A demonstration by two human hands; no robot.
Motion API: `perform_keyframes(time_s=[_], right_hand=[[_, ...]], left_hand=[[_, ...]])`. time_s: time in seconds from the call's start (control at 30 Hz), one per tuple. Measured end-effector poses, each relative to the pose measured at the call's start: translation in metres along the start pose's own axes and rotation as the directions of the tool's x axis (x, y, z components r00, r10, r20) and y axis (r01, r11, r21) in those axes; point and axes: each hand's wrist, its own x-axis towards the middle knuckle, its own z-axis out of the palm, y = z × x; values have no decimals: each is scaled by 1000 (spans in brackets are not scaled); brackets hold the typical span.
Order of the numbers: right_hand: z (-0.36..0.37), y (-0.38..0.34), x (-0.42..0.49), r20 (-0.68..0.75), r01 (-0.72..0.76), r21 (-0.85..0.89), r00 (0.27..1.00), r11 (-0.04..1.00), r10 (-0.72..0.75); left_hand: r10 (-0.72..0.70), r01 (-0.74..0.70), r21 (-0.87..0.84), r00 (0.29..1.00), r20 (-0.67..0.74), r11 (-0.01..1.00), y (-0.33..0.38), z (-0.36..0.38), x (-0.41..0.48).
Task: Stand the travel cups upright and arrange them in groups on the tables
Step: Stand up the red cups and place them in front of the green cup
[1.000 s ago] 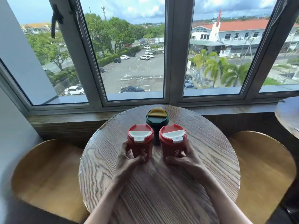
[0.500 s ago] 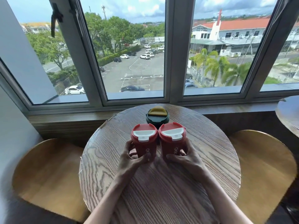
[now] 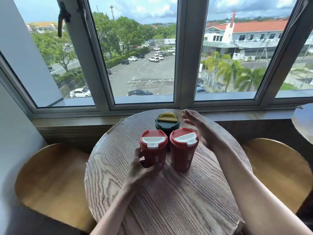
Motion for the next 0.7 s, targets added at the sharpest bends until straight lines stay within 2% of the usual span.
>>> perform_keyframes(time_s=[0.13,0.27,0.47,0.57,0.7], right_hand=[[4,-9,33,63,-85,-280,992,956,106],[8,-5,51,79,-125,-373,983,919,166],[1,-4,52,159,-145,-264,969,954,191],[2,-7,50,214,-134,-267,957,954,194],[3,-13,44,210,-114,-292,961,950,180]], left_hand=[[-19,19,-24,1000,-14,1000,0,0,-1],[-11,10,-21,1000,-6,1000,5,0,-3],[-15,15,-5,1000,-5,1000,5,-2,-2],[-7,7,-3,1000,-1,1000,5,-2,-2],[-1,1,-10,1000,17,1000,7,-3,-3]])
